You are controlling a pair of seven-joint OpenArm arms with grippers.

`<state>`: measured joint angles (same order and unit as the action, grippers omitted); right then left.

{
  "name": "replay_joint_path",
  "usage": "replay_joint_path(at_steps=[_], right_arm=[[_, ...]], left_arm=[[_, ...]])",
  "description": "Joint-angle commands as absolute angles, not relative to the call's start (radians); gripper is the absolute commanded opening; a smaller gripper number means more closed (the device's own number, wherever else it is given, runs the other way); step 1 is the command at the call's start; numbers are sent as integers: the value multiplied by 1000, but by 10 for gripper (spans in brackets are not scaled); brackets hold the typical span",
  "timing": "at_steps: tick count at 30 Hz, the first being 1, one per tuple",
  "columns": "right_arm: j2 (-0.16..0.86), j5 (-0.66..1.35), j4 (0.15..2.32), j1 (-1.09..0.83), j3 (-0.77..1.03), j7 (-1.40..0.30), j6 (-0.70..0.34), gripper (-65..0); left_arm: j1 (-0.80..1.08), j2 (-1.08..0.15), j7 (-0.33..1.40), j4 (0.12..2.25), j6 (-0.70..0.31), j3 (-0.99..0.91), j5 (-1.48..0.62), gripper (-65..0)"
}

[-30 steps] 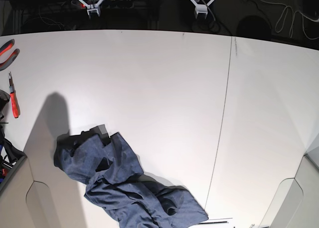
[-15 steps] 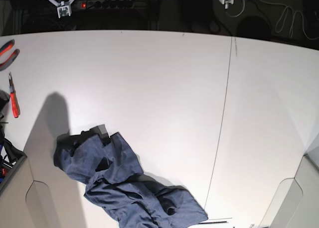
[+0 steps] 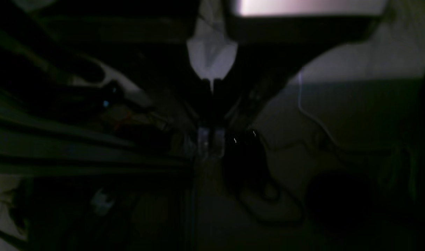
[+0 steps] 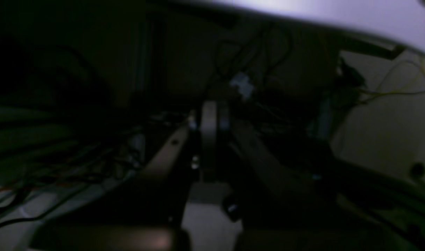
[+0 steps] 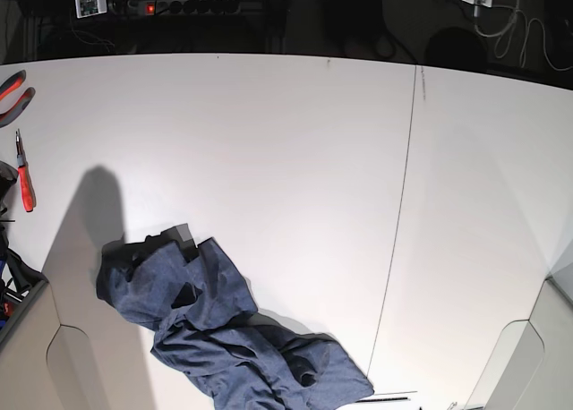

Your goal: Layout the t-shirt on the table in an organized manner, then fold the t-shirt properly

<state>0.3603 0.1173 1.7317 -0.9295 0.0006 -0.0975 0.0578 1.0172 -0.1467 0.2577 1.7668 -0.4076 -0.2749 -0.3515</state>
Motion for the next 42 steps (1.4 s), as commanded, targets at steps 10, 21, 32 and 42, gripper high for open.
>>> replay_joint_path(at_steps=[10,21,32,42], right_arm=[[368,-20,2051,-1026,6,-75,57,-650],[368,-151,2097,-797,6,-75,60,-650],[367,-149,2065,-428,4,-114,59,-650],[265,-61,1735,-35,4,-113,28,-650]], left_arm=[[1080,-153,368,2101,-483,-296,-356,-650],[850,-204,318,2127,-487,-296,-355,-650],[587,-205,319,2126,-487,-295,-350,-650],[383,-205,351,2096,-487,-295,-353,-650]])
